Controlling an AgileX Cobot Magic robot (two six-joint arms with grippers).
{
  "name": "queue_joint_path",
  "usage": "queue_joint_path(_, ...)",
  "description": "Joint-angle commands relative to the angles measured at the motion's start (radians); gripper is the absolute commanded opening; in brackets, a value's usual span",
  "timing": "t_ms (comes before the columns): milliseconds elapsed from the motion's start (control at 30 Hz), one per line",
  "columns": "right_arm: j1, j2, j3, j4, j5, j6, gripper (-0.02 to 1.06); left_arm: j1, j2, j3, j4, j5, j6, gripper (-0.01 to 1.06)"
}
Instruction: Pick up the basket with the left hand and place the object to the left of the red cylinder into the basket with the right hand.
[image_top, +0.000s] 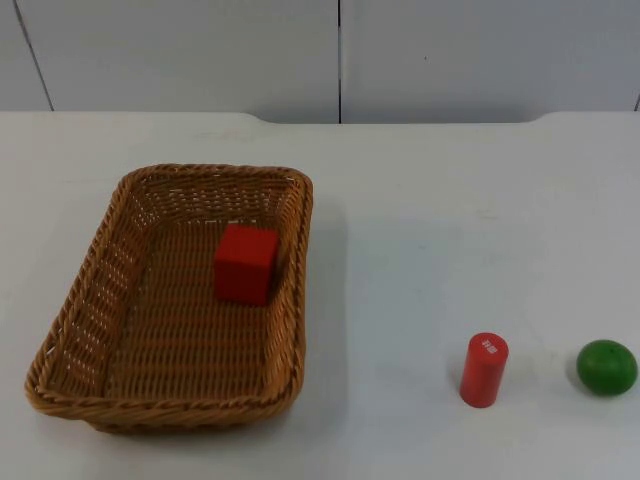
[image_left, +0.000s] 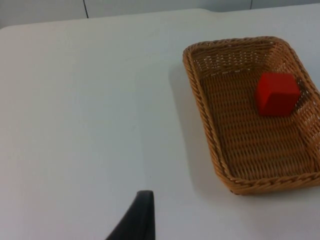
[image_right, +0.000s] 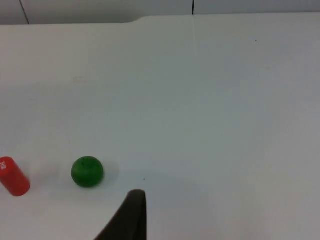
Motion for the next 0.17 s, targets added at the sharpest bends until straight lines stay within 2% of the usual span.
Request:
queue_joint_path(0,-0.008,-0.003,0.003,-0.002,-0.003,0.004,1.05,-0.003,-0.004,0.004,0.004,-0.002,-0.004,1.05)
queue_joint_path(133,-0.008,-0.003,0.003,-0.002,-0.003,0.004,1.05,0.044,-0.004,0.004,0.004,-0.002,-0.004,1.05)
